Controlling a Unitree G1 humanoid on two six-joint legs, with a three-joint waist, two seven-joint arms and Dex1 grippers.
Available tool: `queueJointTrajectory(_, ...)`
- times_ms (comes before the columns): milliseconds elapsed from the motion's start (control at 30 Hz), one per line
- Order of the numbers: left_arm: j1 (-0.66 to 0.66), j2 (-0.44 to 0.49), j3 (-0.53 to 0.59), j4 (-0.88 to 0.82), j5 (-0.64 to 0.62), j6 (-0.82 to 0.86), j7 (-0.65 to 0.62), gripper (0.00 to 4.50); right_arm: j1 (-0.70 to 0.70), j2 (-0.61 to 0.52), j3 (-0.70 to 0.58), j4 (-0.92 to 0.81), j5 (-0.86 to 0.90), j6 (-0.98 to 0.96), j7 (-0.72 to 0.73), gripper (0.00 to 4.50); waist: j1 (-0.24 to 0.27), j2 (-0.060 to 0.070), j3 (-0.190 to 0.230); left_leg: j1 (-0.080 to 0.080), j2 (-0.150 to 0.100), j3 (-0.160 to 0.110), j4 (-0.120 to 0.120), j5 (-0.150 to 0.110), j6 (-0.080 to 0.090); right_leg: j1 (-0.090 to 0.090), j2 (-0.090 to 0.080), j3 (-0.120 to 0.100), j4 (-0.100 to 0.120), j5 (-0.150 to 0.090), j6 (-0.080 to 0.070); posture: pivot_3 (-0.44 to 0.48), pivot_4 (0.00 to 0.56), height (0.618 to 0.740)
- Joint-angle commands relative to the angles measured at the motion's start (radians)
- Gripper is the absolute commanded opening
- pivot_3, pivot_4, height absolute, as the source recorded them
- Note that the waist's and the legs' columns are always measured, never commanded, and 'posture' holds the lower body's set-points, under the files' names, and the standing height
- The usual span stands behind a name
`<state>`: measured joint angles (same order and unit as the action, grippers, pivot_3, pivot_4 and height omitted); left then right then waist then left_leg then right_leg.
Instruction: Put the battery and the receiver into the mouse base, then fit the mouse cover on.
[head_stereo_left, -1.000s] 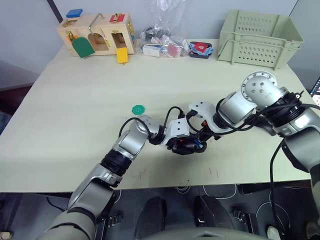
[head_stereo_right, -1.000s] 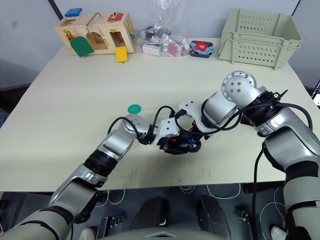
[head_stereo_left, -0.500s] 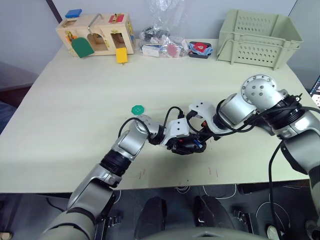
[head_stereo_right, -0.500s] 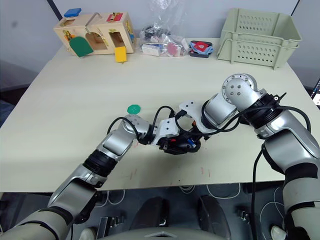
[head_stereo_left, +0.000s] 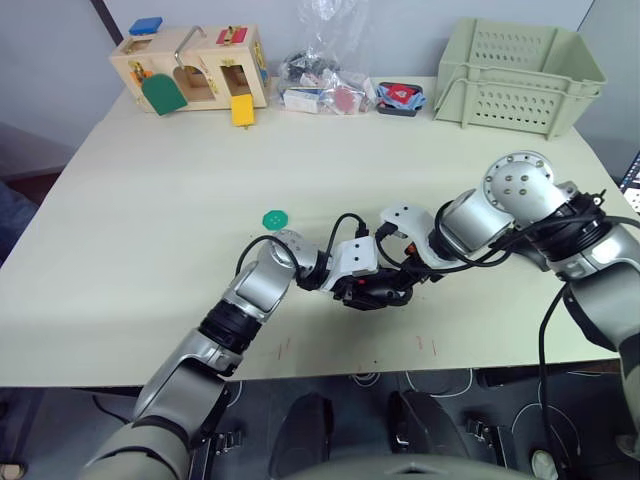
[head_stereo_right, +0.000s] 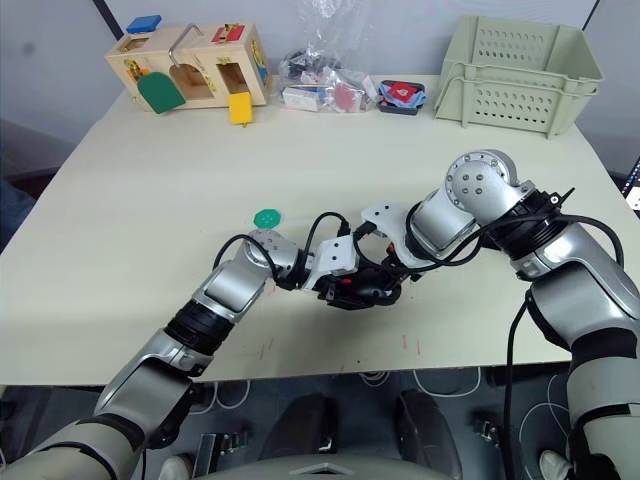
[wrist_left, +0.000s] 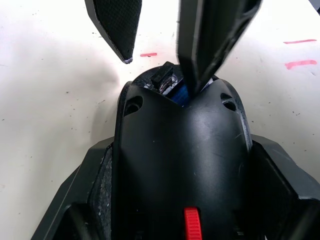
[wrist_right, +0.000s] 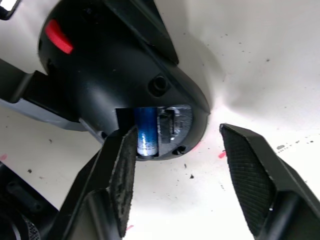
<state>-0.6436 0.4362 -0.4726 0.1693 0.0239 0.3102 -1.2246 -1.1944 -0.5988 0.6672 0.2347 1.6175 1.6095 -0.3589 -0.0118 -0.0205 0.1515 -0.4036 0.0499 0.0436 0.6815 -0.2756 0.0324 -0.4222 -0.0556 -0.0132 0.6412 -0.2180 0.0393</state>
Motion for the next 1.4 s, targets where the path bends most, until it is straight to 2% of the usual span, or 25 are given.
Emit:
queueJointTrajectory(33,0.032,0.007,-0.049,0.036,0.030,0.026,-0.012,2.93,-0.030,-0.022,-0.042,-0.042,0.022,0.005,0.018,2.79,0.000,0.000,0.000,0.000,0.000,0.000,0.000,0.000,0.000,0.000,0.000,0.000,0.000,0.000,0.000,0.000,0.150,0.740)
queueJointTrajectory(367,0.033,0.008,-0.050,0.032,0.031,0.029,-0.012,2.93,-0.006,-0.111,-0.078,-0.171,0.040,0.005,0.062,2.79,0.001,0.000,0.000,-0.001,0.000,0.000,0.000,0.000,0.000,-0.001,0.000,0.000,-0.001,0.000,0.000,0.000,0.150,0.740)
queueJointTrajectory(600,0.035,0.012,-0.047,0.029,0.029,0.030,-0.012,2.93,0.071,-0.182,-0.187,-0.290,-0.020,0.005,0.124,2.79,0.002,0.000,0.000,-0.007,0.000,-0.001,0.000,0.000,0.000,-0.006,0.000,-0.001,0.000,0.000,0.000,0.000,0.150,0.740)
queueJointTrajectory(800,0.034,0.015,-0.048,0.028,0.027,0.032,-0.016,2.93,0.201,-0.221,-0.315,-0.388,-0.108,-0.015,0.193,2.79,0.004,0.000,0.000,-0.011,-0.001,-0.002,0.001,0.000,0.000,-0.009,0.000,-0.001,-0.001,0.000,0.000,0.000,0.150,0.740)
queueJointTrajectory(900,0.030,0.016,-0.048,0.032,0.027,0.029,-0.018,2.93,0.299,-0.253,-0.394,-0.498,-0.178,-0.076,0.271,2.79,0.006,0.000,0.000,-0.011,-0.001,-0.002,0.001,0.000,0.000,-0.009,0.000,-0.001,-0.001,0.000,0.000,0.000,0.150,0.740)
queueJointTrajectory(1033,0.031,0.017,-0.051,0.030,0.027,0.029,-0.017,2.93,0.499,-0.280,-0.528,-0.623,-0.310,-0.264,0.416,2.79,0.007,0.000,0.000,-0.010,0.000,-0.002,0.001,0.000,0.000,-0.009,0.001,-0.001,0.000,0.000,0.001,0.000,0.150,0.740)
queueJointTrajectory(1233,0.029,0.019,-0.054,0.027,0.029,0.045,-0.013,2.93,0.794,-0.260,-0.614,-0.765,-0.543,-0.566,0.634,2.79,0.007,0.000,0.000,-0.010,-0.001,-0.002,0.001,0.000,0.000,-0.009,0.002,-0.001,0.000,0.000,0.001,0.000,0.150,0.740)
queueJointTrajectory(1267,0.028,0.018,-0.055,0.026,0.029,0.047,-0.013,2.93,0.832,-0.254,-0.615,-0.777,-0.579,-0.610,0.666,2.17,0.007,0.000,0.000,-0.009,-0.001,-0.002,0.002,0.000,0.000,-0.008,0.002,-0.001,0.000,0.000,0.001,0.000,0.150,0.740)
queueJointTrajectory(1300,0.027,0.019,-0.055,0.024,0.029,0.051,-0.013,2.93,0.866,-0.246,-0.613,-0.785,-0.616,-0.652,0.694,2.00,0.007,0.000,0.000,-0.009,-0.001,-0.002,0.002,0.000,0.000,-0.008,0.002,-0.001,0.000,0.000,0.001,0.000,0.150,0.740)
queueJointTrajectory(1367,0.027,0.019,-0.056,0.021,0.030,0.057,-0.013,2.93,0.929,-0.204,-0.629,-0.794,-0.684,-0.768,0.751,1.13,0.007,-0.001,-0.001,-0.009,-0.001,-0.002,0.002,0.000,0.000,-0.008,0.002,-0.001,0.000,0.000,0.001,0.000,0.150,0.740)
queueJointTrajectory(1400,0.027,0.021,-0.057,0.019,0.030,0.059,-0.013,2.93,0.964,-0.192,-0.628,-0.799,-0.731,-0.833,0.793,0.41,0.006,-0.001,-0.001,-0.009,-0.001,-0.001,0.003,0.000,0.000,-0.008,0.003,0.000,0.000,0.000,0.001,0.000,0.150,0.740)
